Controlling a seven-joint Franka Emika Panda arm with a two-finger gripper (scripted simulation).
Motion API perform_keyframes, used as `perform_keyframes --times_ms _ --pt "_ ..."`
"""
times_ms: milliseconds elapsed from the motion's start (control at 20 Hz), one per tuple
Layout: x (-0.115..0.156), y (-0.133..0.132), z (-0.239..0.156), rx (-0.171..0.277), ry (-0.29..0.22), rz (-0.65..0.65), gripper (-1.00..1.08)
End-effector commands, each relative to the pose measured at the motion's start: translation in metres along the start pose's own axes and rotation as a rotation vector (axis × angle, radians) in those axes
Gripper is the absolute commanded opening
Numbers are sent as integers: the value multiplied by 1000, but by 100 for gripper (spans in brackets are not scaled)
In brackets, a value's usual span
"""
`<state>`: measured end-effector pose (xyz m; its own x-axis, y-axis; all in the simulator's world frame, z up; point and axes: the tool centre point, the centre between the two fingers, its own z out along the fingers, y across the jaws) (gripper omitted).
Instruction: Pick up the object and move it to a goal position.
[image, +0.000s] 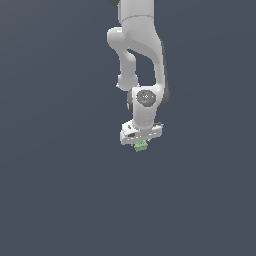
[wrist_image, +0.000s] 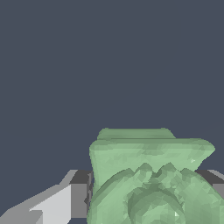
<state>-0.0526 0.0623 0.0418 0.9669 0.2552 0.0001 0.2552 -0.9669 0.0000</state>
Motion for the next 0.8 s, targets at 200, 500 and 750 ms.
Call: perform_keyframes --times_ms 200,500,750 --pt "0 0 0 0 1 0 -100" --pt "-1 6 -9 0 1 0 -100" --pt "-4 21 -32 0 1 0 -100"
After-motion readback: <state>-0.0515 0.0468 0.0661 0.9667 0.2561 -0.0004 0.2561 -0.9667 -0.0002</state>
